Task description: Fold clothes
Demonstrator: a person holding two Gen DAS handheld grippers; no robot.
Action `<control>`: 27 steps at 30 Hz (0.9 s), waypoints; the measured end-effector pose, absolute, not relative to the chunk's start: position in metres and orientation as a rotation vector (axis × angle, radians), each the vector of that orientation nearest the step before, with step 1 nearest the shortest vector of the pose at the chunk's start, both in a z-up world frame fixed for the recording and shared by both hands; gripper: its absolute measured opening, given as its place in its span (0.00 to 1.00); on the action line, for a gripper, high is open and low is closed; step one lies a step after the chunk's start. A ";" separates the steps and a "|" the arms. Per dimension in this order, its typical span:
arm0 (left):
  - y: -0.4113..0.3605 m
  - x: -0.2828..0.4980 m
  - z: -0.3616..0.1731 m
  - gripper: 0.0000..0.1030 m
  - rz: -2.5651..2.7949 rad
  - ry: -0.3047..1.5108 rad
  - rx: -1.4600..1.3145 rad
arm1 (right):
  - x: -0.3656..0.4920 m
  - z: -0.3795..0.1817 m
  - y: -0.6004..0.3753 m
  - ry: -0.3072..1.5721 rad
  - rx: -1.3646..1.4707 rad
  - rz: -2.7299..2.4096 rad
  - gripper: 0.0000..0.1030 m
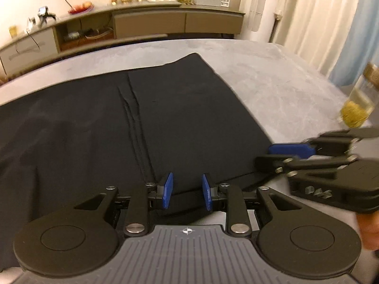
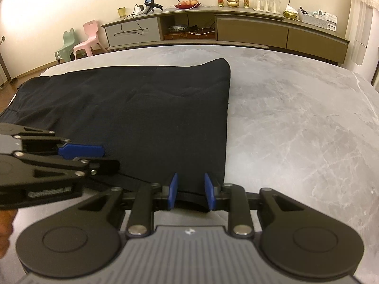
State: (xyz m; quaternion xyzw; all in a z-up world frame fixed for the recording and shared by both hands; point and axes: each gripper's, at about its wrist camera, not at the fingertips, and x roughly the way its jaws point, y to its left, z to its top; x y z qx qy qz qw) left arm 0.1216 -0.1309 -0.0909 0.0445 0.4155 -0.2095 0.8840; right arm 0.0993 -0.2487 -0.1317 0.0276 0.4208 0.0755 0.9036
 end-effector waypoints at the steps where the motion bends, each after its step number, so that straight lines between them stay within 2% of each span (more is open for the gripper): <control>1: -0.134 0.128 -0.083 0.31 -0.433 0.844 0.100 | 0.100 -0.131 -0.249 0.870 0.058 0.154 0.25; 7: -0.156 0.196 -0.061 0.34 -0.387 0.805 0.134 | 0.102 -0.127 -0.247 0.831 0.064 0.138 0.26; 13: -0.180 0.253 -0.094 0.34 -0.341 0.883 0.199 | 0.108 -0.129 -0.240 0.773 0.040 0.158 0.26; 15: -0.176 0.262 -0.104 0.40 -0.314 0.882 0.188 | 0.111 -0.137 -0.237 0.801 0.013 0.175 0.25; 16: -0.173 0.265 -0.105 0.42 -0.310 0.880 0.183 | 0.111 -0.139 -0.235 0.811 -0.004 0.179 0.25; 20: -0.168 0.268 -0.100 0.41 -0.281 0.907 0.191 | 0.100 -0.135 -0.234 0.848 -0.027 0.178 0.25; 21: -0.166 0.268 -0.096 0.41 -0.265 0.917 0.189 | 0.097 -0.133 -0.235 0.853 -0.019 0.182 0.26; 22: -0.164 0.264 -0.089 0.41 -0.270 0.911 0.169 | 0.095 -0.131 -0.238 0.853 0.001 0.179 0.33; 23: -0.163 0.260 -0.082 0.45 -0.289 0.898 0.145 | 0.092 -0.128 -0.241 0.842 0.024 0.168 0.40; 24: -0.168 0.256 -0.077 0.49 -0.319 0.895 0.140 | 0.091 -0.124 -0.244 0.815 0.048 0.144 0.59; 25: -0.175 0.251 -0.073 0.61 -0.351 0.896 0.141 | 0.091 -0.123 -0.245 0.799 0.063 0.126 0.66; 26: -0.181 0.247 -0.068 0.75 -0.384 0.896 0.142 | 0.094 -0.124 -0.246 0.800 0.061 0.115 0.65; 27: -0.188 0.242 -0.064 0.81 -0.416 0.897 0.143 | 0.097 -0.126 -0.246 0.801 0.060 0.104 0.62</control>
